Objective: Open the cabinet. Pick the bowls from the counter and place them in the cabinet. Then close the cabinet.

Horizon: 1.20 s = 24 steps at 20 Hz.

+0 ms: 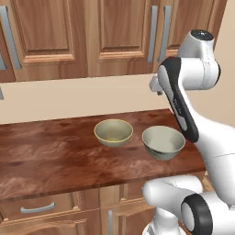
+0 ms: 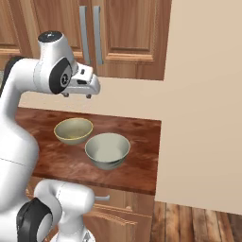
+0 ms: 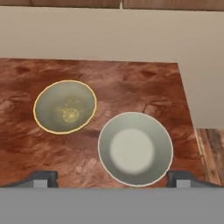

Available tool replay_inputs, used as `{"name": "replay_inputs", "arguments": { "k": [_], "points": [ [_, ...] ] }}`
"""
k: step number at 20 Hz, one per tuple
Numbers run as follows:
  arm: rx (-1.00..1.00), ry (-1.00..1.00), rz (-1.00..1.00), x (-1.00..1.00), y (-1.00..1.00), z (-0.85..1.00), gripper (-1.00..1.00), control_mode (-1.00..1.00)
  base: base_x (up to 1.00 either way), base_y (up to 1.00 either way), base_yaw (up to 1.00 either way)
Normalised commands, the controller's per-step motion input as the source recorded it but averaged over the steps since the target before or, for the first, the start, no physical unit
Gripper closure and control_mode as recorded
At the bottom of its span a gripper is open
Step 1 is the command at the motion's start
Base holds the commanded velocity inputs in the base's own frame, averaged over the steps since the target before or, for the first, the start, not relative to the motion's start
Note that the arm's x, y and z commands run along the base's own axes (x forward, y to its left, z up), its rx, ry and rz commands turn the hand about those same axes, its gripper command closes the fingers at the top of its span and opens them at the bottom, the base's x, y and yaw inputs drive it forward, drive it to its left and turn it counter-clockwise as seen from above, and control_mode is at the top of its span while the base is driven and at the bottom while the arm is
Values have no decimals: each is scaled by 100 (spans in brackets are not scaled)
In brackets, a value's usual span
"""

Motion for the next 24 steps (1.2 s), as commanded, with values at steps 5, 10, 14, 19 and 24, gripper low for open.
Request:
{"name": "replay_inputs", "arguments": {
  "k": [5,10,14,19,24],
  "points": [
    [-7,-19,0,21,-3,46,-100,-100,0,0,0],
    [-5,-23,1,17,-19,24,-100,-100,0,0,0],
    [0,-8,5,19,-28,0,-100,-100,0,0,0],
    [0,-3,7,27,-19,0,-100,-100,0,0,0],
    [0,0,3,22,-16,9,-100,-100,0,0,0]
  ]
}}
